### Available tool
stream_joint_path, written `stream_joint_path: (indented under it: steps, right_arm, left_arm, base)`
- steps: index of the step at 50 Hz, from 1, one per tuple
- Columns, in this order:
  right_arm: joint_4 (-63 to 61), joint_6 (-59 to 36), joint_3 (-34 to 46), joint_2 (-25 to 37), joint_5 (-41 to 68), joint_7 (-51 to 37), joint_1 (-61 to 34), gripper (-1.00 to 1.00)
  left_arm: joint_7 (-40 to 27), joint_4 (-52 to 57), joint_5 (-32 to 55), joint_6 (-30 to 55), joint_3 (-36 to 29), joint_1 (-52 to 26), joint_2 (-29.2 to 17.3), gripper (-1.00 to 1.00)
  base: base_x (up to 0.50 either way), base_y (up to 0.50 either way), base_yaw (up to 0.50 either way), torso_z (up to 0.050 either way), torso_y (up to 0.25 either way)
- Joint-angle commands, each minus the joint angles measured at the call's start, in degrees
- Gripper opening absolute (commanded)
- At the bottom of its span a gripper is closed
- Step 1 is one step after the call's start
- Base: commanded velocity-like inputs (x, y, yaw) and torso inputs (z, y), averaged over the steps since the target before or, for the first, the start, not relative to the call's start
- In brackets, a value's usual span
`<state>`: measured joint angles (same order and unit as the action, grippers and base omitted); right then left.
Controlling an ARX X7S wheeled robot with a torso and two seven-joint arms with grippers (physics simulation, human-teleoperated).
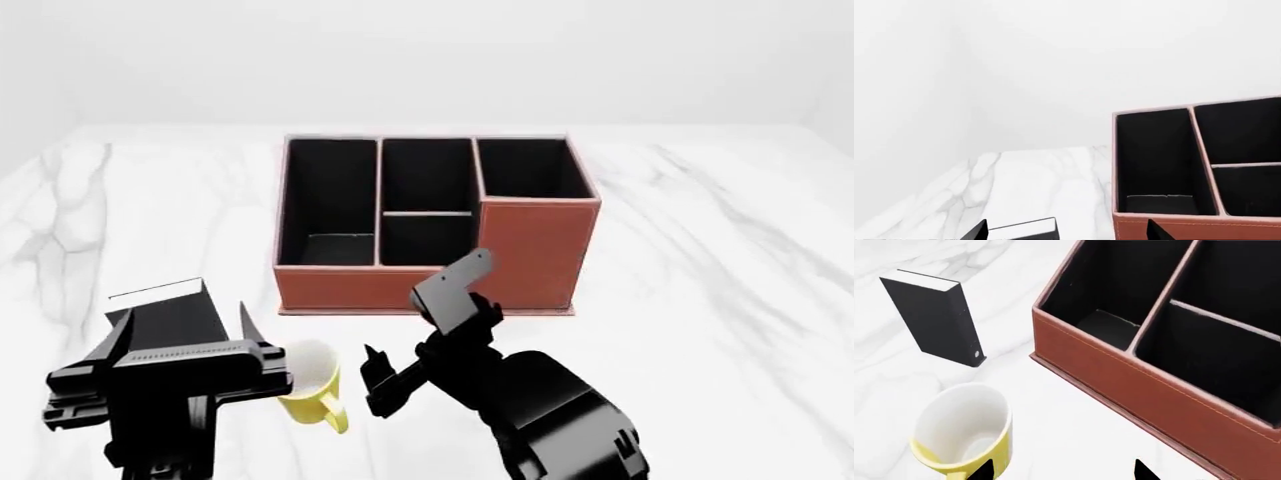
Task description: Pick up the yellow and white mug and place it to the right of the caddy.
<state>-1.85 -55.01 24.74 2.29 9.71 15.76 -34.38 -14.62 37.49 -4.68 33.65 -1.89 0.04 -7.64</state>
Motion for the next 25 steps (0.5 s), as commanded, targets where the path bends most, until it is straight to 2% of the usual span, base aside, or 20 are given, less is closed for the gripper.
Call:
stream_joint_path:
  steps: [1, 12, 25]
  right_arm:
    - [3.3, -0.9, 1.5, -0.9, 2.5, -0.5, -1.2, 1.00]
    - [-2.8, -3.8, 3.6, 0.1, 5.0, -2.2, 0.8, 1.00]
    - [-0.4, -2.1, 6.2, -0.1, 6.3, -2.6, 0.7, 1.00]
  left_arm:
    - [0.0, -1.1, 0.8, -0.9, 0.3, 0.0, -0.1, 1.00]
    - [-0.4, -1.3, 1.5, -1.1, 0.0, -0.1, -0.5, 1.00]
    - [-1.0, -1.8, 2.3, -1.8, 0.2, 0.3, -1.1, 1.00]
  base:
    - [0.00, 0.00, 0.00, 0.000, 0.000]
    - [0.00, 0.00, 0.00, 0.000, 0.000]
    - [0.00, 0.00, 0.00, 0.000, 0.000]
